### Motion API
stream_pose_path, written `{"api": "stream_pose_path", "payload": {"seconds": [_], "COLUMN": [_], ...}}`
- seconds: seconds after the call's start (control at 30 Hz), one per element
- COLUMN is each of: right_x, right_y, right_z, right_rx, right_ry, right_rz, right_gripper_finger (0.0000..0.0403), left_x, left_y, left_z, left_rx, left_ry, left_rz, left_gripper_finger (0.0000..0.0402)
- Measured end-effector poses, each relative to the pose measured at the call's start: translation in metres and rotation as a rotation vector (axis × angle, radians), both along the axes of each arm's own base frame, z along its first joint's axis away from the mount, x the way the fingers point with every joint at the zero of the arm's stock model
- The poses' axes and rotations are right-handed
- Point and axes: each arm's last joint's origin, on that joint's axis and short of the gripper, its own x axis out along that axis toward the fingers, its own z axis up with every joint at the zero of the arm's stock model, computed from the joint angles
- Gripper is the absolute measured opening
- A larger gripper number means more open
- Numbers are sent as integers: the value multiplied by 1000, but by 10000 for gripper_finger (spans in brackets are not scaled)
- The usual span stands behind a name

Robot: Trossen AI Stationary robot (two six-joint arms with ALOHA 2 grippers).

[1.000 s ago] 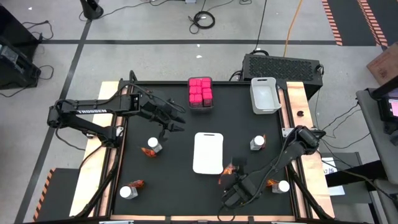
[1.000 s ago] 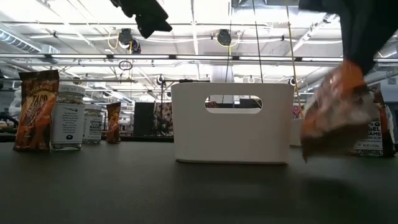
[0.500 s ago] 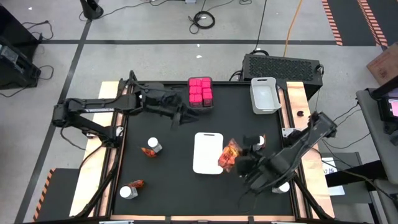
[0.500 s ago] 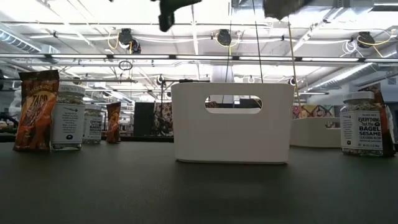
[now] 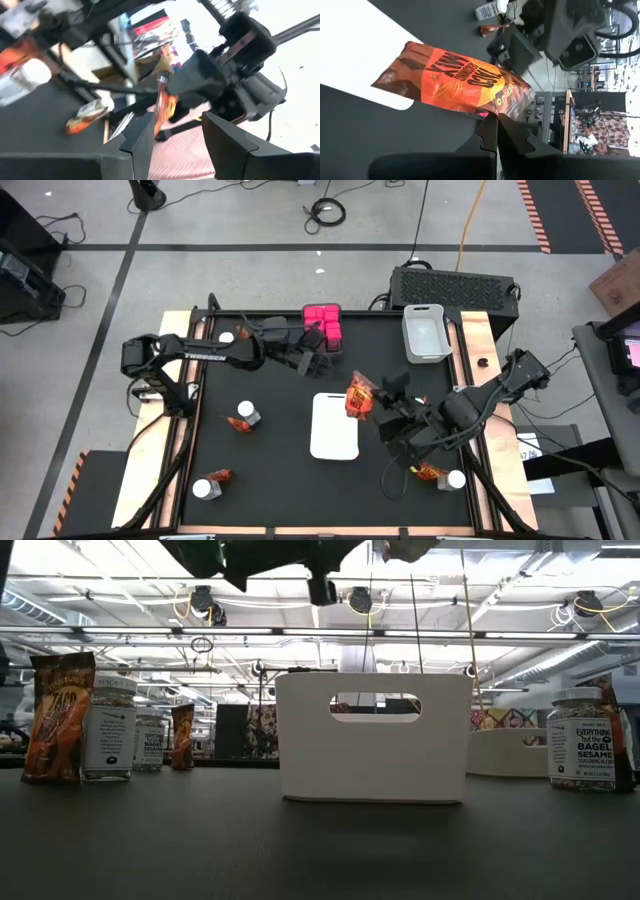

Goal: Sort spices by type
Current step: Put the orange seasoning pack into the white bin

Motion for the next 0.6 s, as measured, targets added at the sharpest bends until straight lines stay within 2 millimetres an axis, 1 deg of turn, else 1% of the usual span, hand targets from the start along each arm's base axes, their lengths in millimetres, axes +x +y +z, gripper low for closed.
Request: {"api": "stream_pose_path", "payload": {"seconds": [0.17,0.43,0.6], "right_x": [1,2,10], "right_y": [-3,-5,-6], "right_z": [4,5,8], "right_rx": [0,12,33], "right_ry": [-13,-34,-50], "right_rz": [7,0,38], "right_gripper_finger": [0,0,0], "left_x": [4,5,6], "left_y": [1,-1,-4], "left_z": [-7,-6,-6], "left_rx": [-4,45,68], "left_ry": [13,-16,-27], "left_rz": [13,35,53], "left_gripper_finger": [168,168,168]}}
